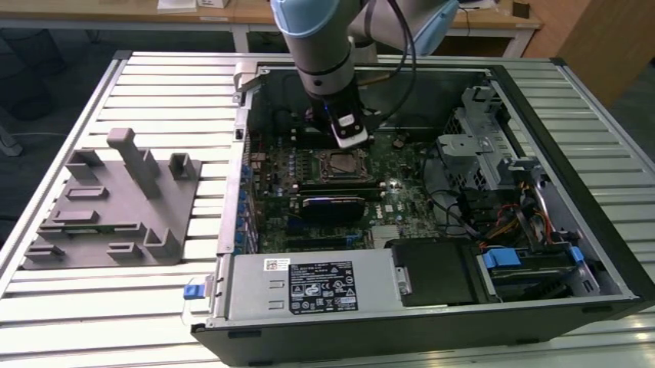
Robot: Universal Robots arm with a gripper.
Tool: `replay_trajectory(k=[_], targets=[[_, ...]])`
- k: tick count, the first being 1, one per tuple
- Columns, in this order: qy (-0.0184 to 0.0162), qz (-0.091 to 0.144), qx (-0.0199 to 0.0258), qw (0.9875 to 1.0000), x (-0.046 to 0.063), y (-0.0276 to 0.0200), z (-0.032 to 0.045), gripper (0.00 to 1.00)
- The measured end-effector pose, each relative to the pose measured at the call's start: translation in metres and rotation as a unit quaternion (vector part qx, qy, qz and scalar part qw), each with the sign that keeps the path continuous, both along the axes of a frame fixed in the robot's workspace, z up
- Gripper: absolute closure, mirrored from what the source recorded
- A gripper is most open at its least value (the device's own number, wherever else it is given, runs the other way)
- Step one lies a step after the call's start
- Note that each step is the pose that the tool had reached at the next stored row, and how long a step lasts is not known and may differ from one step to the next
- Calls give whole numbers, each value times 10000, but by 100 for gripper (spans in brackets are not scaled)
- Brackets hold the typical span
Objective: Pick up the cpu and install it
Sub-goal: 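Install the first cpu locking lever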
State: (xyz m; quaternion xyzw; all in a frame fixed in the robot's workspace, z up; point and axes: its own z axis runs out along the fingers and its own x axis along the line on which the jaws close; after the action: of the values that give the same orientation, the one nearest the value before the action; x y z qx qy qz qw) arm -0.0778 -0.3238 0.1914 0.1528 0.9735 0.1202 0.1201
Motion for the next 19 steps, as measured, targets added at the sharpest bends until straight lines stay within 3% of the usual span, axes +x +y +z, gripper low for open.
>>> replay_trajectory(k=[13, 19], targets=[[-17, 0, -2, 10000, -1, -24, -28, 89], [-17, 0, 49, 10000, -1, -63, -31, 89]])
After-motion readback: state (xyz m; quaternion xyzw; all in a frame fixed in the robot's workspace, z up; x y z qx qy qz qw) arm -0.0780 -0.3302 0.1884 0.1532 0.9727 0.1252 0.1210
